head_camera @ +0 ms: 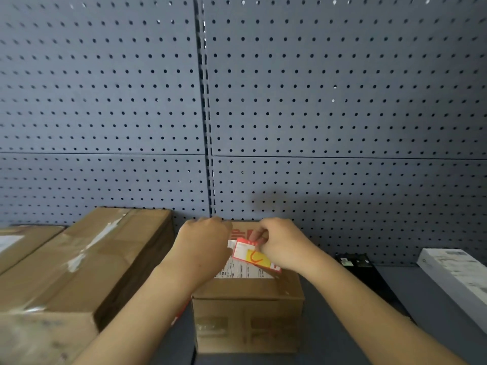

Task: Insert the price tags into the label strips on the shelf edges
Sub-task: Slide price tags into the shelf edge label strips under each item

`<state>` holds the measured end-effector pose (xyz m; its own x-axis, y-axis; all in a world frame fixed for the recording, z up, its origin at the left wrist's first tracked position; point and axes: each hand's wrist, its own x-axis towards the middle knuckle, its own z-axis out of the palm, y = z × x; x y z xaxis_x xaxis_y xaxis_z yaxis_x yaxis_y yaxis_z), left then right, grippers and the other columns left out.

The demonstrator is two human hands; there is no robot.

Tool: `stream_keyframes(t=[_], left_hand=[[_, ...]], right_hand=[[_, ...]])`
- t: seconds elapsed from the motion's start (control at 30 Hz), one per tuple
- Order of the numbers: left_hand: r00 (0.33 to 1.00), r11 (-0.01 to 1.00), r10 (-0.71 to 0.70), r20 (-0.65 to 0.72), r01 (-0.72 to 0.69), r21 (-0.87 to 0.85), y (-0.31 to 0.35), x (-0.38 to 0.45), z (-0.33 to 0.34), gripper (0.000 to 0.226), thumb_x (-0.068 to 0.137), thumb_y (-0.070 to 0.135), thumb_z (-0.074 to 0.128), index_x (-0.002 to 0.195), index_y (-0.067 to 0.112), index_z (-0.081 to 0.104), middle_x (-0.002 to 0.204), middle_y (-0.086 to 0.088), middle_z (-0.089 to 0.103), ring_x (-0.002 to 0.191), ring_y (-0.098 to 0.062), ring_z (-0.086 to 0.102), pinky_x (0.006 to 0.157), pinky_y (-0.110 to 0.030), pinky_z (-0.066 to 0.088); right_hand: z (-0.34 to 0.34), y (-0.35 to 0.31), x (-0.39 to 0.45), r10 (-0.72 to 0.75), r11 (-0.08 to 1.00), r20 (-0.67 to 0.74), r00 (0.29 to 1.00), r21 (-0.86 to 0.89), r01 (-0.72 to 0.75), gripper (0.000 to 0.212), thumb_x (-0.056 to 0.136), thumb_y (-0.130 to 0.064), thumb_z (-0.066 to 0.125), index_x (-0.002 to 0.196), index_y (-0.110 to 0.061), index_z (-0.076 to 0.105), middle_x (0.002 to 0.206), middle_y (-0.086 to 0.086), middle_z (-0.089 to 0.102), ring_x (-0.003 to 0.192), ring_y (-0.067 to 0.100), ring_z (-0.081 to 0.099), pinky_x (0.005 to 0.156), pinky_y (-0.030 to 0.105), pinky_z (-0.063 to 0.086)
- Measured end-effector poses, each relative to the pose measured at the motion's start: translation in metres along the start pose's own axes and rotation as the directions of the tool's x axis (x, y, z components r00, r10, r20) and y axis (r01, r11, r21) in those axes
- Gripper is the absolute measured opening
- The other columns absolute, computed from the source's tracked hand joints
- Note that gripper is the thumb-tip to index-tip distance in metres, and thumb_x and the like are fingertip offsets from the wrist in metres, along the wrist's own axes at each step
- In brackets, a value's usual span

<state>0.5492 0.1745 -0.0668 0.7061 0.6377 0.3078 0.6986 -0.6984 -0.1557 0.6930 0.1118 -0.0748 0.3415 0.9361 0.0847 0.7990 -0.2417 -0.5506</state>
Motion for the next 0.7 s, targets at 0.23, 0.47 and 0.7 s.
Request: stream_keyframes(t=[0.23,0.47,0.7], left_hand=[[0.999,0.997,0.026,-0.021,-0.028,-0.071,0.005,-0.049,-0.019,0.035,0.091,0.041,0.054,0.122,0.025,0.051,0.12,0.003,0.059,0.109,-0.02,0.057,0.092,-0.033,0.046],[0.993,0.968,0.114,-0.038,-0.119,-0.22,0.011,-0.127,-0.018,0.033,0.092,0.037,0.052,0.123,0.027,0.051,0.119,0.005,0.058,0.109,-0.019,0.056,0.09,-0.033,0.044],[0.983,0.926,0.179,0.043,-0.153,-0.345,0.025,-0.196,0.011,0.034,0.091,0.03,0.053,0.124,0.026,0.053,0.123,0.004,0.058,0.111,-0.02,0.055,0.088,-0.033,0.044]], right_hand=[[0.002,-0.017,-0.053,-0.088,0.996,-0.199,0.976,0.006,0.091,0.023,0.09,-0.006,0.054,0.101,-0.02,0.069,0.101,-0.001,0.068,0.084,0.013,0.062,0.073,0.03,0.055],[0.033,-0.041,-0.137,-0.129,0.991,-0.358,0.925,-0.016,0.131,0.019,0.088,-0.008,0.057,0.096,-0.02,0.069,0.102,-0.002,0.068,0.087,0.015,0.062,0.078,0.035,0.054],[0.07,-0.02,-0.206,-0.088,0.994,-0.32,0.943,0.036,0.105,0.016,0.085,-0.009,0.06,0.087,-0.023,0.067,0.088,-0.008,0.066,0.082,0.009,0.061,0.075,0.035,0.055]])
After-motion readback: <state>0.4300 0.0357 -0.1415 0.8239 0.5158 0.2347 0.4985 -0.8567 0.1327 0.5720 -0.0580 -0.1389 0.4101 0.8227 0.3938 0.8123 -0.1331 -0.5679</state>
